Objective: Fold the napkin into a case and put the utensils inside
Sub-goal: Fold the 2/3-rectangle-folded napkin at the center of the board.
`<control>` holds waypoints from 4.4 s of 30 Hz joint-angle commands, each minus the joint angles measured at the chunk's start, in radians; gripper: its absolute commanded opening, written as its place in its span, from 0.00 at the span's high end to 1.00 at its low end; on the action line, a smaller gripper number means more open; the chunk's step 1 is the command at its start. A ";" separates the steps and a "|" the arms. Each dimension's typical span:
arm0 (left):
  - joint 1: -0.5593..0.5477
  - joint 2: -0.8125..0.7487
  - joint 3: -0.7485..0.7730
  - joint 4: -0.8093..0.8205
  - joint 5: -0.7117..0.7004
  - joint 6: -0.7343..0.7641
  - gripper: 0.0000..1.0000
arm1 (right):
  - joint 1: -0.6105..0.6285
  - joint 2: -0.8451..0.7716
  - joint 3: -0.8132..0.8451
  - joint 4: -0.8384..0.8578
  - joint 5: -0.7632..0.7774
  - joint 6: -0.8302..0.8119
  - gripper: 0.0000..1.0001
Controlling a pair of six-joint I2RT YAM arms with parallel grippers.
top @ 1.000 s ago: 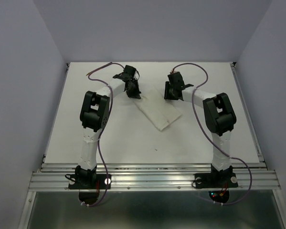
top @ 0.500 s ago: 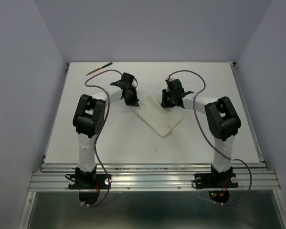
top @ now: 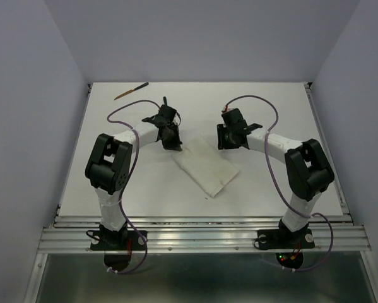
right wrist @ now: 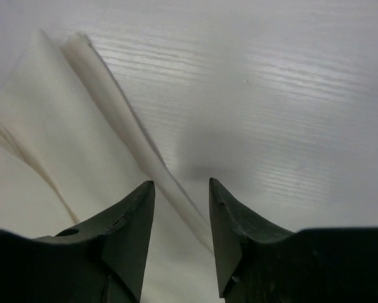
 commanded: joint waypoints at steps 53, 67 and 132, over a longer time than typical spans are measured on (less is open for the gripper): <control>-0.049 -0.123 0.009 -0.067 -0.090 0.045 1.00 | 0.257 -0.046 -0.161 0.044 -0.019 0.099 0.99; -0.050 0.000 0.120 -0.037 -0.092 0.059 1.00 | 0.257 -0.053 -0.156 0.035 -0.016 0.098 0.99; -0.049 0.109 0.157 -0.032 -0.081 0.048 1.00 | -0.027 0.311 0.308 0.073 -0.395 -0.068 0.66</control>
